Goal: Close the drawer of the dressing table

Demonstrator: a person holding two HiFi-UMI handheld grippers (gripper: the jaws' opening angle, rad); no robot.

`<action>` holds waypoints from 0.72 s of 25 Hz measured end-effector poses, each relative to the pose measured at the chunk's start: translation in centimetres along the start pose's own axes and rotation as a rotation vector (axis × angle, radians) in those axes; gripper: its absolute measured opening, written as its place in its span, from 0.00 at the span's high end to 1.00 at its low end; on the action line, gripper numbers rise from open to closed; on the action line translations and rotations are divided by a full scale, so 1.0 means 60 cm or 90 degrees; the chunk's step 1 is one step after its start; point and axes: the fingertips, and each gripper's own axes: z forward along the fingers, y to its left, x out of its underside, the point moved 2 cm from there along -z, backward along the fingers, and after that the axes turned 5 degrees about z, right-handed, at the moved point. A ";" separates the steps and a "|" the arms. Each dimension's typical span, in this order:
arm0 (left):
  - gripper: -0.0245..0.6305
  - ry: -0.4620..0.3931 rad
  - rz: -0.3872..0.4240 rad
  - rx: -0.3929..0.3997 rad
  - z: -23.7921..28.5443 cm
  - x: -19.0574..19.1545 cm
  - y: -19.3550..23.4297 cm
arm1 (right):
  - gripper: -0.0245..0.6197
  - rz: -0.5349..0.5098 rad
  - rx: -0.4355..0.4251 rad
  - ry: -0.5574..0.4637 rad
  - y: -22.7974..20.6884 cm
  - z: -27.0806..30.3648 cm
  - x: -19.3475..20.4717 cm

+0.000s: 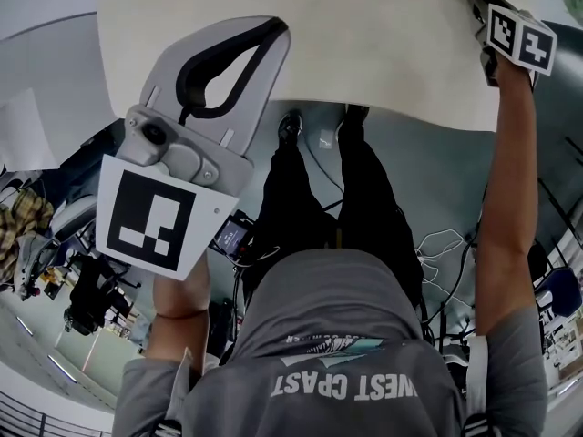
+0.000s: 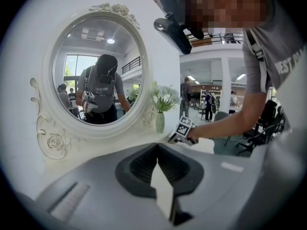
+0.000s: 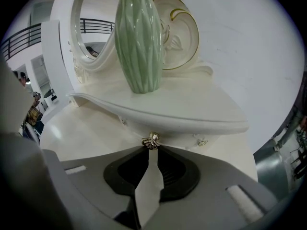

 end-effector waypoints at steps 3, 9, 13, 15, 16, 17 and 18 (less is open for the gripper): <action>0.96 -0.004 0.009 -0.003 -0.009 -0.017 -0.010 | 0.86 0.011 0.003 0.012 -0.004 -0.007 0.008; 0.96 -0.017 0.035 -0.010 -0.028 -0.058 -0.013 | 0.79 0.016 0.018 0.022 -0.010 -0.036 0.007; 0.96 -0.029 0.048 -0.013 -0.048 -0.091 -0.017 | 0.79 0.022 0.021 0.018 -0.007 -0.077 0.002; 0.96 -0.036 0.054 -0.015 -0.061 -0.109 -0.017 | 0.80 0.023 0.024 0.012 -0.002 -0.103 -0.005; 0.96 -0.039 0.056 -0.016 -0.067 -0.119 -0.017 | 0.81 0.023 0.025 0.007 0.001 -0.118 -0.009; 0.96 -0.042 0.060 -0.016 -0.073 -0.129 -0.017 | 0.83 0.023 0.025 0.000 0.003 -0.135 -0.014; 0.96 -0.046 0.063 -0.017 -0.078 -0.138 -0.019 | 0.86 0.021 0.027 -0.010 0.005 -0.152 -0.022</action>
